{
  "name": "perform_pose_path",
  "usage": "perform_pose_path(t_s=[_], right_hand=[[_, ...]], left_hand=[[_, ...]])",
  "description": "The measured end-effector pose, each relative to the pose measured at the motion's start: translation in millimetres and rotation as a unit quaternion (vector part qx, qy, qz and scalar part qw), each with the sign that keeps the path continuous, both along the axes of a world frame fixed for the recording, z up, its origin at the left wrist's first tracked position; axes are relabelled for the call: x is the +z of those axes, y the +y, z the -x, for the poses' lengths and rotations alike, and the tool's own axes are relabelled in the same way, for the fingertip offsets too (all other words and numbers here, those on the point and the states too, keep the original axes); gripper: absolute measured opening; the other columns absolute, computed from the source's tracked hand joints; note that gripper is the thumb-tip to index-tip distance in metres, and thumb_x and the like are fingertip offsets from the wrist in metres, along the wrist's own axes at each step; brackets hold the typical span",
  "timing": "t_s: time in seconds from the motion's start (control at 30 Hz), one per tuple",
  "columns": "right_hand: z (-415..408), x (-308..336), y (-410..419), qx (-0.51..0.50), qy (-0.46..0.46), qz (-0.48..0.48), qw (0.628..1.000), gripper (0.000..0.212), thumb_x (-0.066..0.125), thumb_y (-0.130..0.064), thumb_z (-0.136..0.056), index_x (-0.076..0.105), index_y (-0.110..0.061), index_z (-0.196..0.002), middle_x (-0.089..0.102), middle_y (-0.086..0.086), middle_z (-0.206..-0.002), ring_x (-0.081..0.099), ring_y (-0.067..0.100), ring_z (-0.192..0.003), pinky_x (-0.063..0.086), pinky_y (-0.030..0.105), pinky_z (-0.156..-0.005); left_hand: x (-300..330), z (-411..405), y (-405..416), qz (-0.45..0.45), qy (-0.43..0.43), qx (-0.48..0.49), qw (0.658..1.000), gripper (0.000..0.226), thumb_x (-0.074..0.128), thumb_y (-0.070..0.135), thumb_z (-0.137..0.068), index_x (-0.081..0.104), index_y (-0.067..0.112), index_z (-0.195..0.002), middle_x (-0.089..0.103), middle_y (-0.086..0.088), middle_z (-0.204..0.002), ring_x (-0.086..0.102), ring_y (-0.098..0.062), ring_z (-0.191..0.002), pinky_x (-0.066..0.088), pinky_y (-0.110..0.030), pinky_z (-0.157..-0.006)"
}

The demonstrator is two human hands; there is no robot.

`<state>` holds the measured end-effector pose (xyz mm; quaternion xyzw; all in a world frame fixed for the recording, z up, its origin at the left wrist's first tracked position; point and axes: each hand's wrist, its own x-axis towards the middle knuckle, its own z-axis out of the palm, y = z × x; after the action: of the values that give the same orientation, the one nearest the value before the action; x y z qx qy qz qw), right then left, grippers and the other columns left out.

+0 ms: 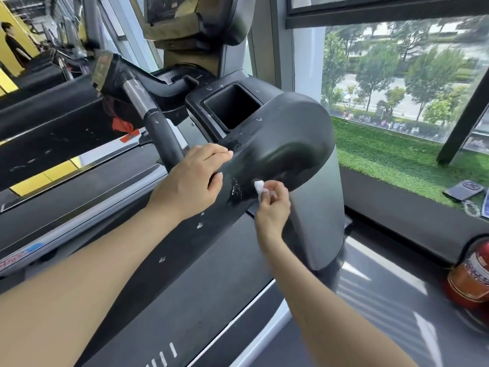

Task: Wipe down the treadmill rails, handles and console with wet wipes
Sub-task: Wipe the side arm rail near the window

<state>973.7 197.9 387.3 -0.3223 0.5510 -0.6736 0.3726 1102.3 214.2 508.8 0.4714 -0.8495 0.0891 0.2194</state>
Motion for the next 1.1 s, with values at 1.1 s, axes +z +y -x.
perform_pose_path(t_s=[1.1], right_hand=[[-30,48,30,-0.063,-0.010,0.028,0.998,0.027,0.055,-0.005,-0.093,0.070,-0.017,-0.113,0.054,-0.002,-0.093,0.051,0.001,-0.074,0.037,0.000,-0.071]], left_hand=[[1,-79,63,-0.035,-0.028,0.003,0.999,0.048,0.036,0.034,-0.092,0.054,0.015,-0.132,0.053,0.004,-0.131,0.043,-0.010,-0.118,0.020,-0.009,-0.103]])
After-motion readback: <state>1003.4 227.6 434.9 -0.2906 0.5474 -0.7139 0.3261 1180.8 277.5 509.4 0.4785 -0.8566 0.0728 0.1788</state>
